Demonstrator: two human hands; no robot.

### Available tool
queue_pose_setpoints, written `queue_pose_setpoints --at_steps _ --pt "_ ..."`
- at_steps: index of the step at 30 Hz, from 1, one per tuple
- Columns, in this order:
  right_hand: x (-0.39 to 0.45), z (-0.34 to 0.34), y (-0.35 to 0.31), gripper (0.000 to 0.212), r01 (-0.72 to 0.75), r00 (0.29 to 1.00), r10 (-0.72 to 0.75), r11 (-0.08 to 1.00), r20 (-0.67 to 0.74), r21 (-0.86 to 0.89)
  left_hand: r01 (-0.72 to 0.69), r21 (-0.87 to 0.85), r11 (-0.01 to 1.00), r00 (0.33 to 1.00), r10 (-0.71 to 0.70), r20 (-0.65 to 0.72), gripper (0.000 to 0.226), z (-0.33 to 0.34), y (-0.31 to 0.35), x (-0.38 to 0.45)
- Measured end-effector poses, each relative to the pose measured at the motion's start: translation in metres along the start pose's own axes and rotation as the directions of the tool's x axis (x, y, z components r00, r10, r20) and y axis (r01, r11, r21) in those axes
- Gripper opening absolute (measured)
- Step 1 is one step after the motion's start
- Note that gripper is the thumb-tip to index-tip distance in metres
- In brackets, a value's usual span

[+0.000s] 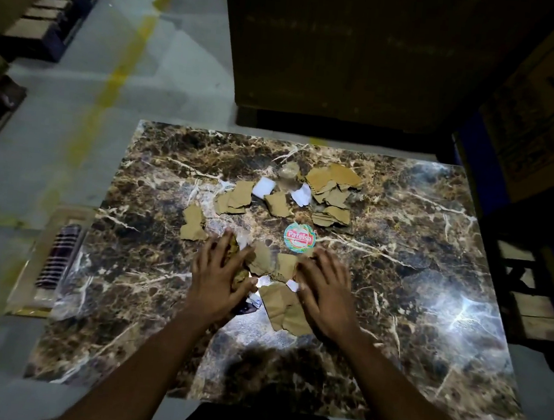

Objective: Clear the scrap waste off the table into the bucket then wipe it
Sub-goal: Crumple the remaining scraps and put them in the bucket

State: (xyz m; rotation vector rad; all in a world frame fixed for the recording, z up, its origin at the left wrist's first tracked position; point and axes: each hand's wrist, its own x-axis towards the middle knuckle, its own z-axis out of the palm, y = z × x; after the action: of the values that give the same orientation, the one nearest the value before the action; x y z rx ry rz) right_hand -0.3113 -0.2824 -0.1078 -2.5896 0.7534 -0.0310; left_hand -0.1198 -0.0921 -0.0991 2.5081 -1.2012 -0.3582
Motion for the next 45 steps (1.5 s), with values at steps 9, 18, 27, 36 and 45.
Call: queue_pose_setpoints --at_steps 9,18,27,36,45 --pt "-0.052 0.032 -0.010 0.111 -0.029 0.997 0.042 0.983 0.072 -0.179 -0.149 -0.155 0.977 0.979 0.168 0.117 0.094 -0.002 -0.015 0.028" --pt "0.024 0.027 -0.024 0.096 -0.035 0.999 0.038 0.988 0.014 -0.147 -0.131 -0.310 0.942 0.991 0.124 -0.044 0.082 0.032 0.025 0.011" --pt "0.043 0.045 -0.046 0.058 -0.120 0.947 0.216 0.926 -0.240 0.359 0.030 -0.578 0.815 0.965 -0.174 -0.194 0.068 0.057 0.077 0.026" --pt "0.060 0.036 -0.061 0.053 -0.093 0.928 0.337 0.622 -0.159 0.778 0.073 -0.883 0.463 0.883 -0.442 -0.159 0.040 0.060 0.104 0.047" --pt "0.062 -0.018 -0.097 0.034 0.037 0.897 0.433 0.138 -0.094 0.990 -0.048 -0.986 0.159 0.824 -0.552 -0.129 0.018 0.007 0.131 0.053"
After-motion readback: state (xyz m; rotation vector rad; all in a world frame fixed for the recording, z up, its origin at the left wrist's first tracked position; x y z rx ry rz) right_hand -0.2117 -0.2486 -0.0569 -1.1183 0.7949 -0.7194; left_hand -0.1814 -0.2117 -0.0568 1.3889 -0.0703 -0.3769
